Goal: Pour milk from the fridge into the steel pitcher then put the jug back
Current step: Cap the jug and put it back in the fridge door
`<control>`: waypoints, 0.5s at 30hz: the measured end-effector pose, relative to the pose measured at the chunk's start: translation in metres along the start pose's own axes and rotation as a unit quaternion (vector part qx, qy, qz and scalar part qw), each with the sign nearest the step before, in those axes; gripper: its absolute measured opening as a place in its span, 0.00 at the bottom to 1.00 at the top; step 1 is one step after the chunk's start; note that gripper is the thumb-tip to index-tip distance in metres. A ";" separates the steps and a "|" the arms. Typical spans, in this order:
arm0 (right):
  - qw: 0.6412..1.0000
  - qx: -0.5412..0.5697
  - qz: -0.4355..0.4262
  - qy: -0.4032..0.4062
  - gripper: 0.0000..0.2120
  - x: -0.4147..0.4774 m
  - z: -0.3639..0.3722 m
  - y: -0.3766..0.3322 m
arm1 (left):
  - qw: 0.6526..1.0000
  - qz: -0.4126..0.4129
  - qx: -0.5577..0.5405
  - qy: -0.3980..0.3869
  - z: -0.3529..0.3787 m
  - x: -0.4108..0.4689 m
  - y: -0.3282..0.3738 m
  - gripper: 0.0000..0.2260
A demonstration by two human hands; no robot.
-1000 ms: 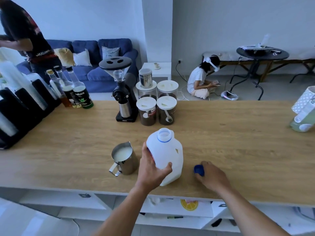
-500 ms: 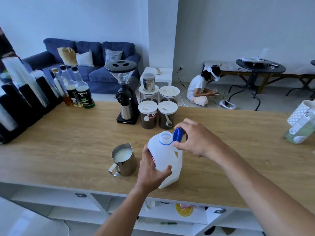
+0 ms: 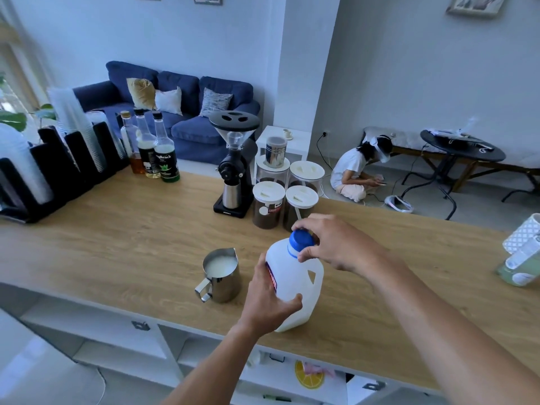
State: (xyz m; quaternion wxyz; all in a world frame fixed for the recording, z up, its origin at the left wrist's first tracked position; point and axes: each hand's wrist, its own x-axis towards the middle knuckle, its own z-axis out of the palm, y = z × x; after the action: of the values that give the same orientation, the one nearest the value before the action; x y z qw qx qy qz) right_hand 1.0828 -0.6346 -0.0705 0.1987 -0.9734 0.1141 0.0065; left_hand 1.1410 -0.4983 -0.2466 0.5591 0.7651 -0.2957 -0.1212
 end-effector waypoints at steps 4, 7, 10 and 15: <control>1.000 -0.019 0.000 -0.018 0.26 0.004 0.003 -0.002 | 1.000 0.009 0.013 0.002 -0.001 -0.001 0.002 0.43; 0.999 -0.025 -0.003 -0.032 0.25 0.005 0.002 -0.001 | 1.000 0.016 0.019 0.003 -0.001 -0.001 0.000 0.43; 0.998 -0.040 -0.003 -0.039 0.26 0.006 0.001 -0.003 | 1.000 0.015 0.025 0.002 -0.002 -0.001 -0.002 0.44; 0.997 -0.060 -0.021 -0.051 0.27 0.005 0.000 -0.005 | 0.999 0.021 0.032 -0.003 -0.003 -0.001 -0.001 0.44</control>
State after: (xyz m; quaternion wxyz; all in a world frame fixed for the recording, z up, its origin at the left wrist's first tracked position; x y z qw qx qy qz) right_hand 1.0891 -0.6309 -0.0686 0.1457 -0.9841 0.0830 0.0588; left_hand 1.1423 -0.4948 -0.2467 0.5355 0.7760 -0.3172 -0.1024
